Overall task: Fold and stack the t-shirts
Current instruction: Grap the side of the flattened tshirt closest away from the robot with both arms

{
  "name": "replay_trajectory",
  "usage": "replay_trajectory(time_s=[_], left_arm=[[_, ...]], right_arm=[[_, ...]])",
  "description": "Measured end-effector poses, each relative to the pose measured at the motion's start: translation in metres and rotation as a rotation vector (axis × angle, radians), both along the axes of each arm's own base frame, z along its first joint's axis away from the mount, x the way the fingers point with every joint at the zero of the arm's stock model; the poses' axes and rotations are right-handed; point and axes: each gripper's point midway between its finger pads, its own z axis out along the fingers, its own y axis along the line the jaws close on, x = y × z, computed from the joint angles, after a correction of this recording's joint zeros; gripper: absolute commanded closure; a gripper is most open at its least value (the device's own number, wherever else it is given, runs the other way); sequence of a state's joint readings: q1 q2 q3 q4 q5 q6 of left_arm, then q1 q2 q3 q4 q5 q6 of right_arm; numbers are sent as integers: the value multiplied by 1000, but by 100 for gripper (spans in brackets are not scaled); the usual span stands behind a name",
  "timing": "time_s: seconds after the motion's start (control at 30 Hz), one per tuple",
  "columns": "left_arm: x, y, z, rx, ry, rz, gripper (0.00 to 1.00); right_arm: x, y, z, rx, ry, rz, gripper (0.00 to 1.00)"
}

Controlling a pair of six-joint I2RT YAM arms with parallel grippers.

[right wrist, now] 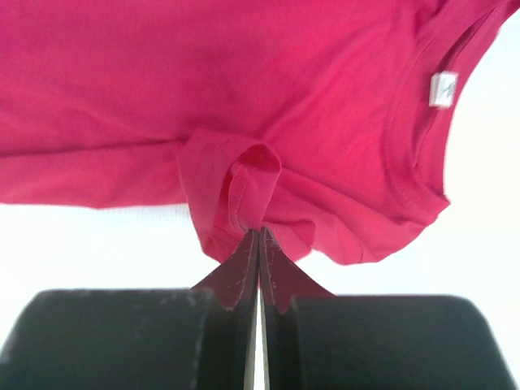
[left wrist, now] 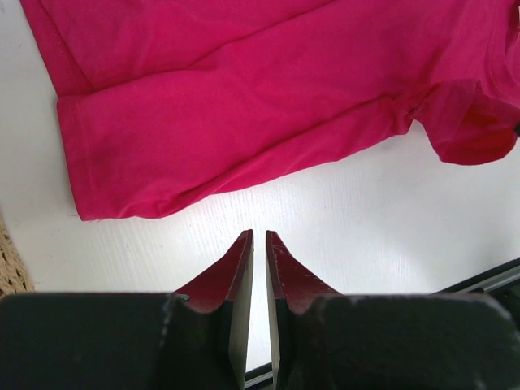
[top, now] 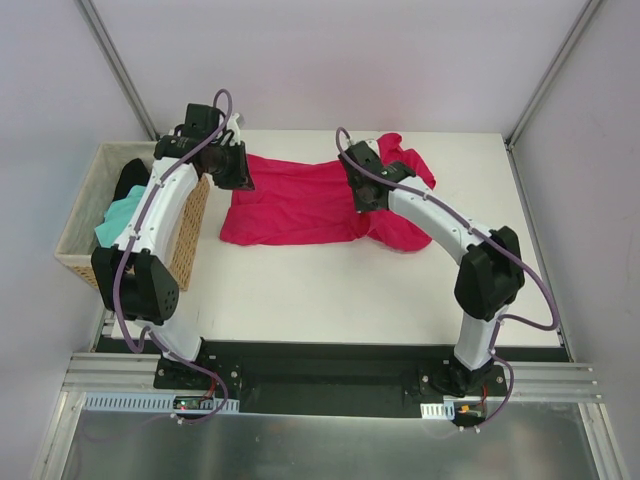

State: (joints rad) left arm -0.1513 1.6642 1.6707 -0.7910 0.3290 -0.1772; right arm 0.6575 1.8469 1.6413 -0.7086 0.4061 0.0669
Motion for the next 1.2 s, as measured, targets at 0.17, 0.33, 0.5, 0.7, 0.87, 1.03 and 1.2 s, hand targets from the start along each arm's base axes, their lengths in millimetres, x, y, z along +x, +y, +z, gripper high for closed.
replay_trajectory(time_s=[0.17,0.33,0.5,0.7,0.87,1.03,1.2], left_arm=[[-5,0,3,-7,-3,6,89],[-11,1,2,-9,-3,9,89],[-15,2,-1,-7,7,10,88],[-16,2,1,-9,0,11,89],[-18,2,-5,-7,18,13,89],[-23,7,-20,17,55,31,89],[-21,11,-30,38,82,62,89]], right_arm=[[13,-2,26,-7,-66,3,99],[21,-16,36,-33,-92,-8,99],[28,-33,36,-53,-90,-37,99],[37,-51,40,-67,-94,-59,99],[40,-53,43,-59,-98,-61,99],[37,-52,36,-52,-78,-50,99],[33,-51,29,-52,-56,-41,99]])
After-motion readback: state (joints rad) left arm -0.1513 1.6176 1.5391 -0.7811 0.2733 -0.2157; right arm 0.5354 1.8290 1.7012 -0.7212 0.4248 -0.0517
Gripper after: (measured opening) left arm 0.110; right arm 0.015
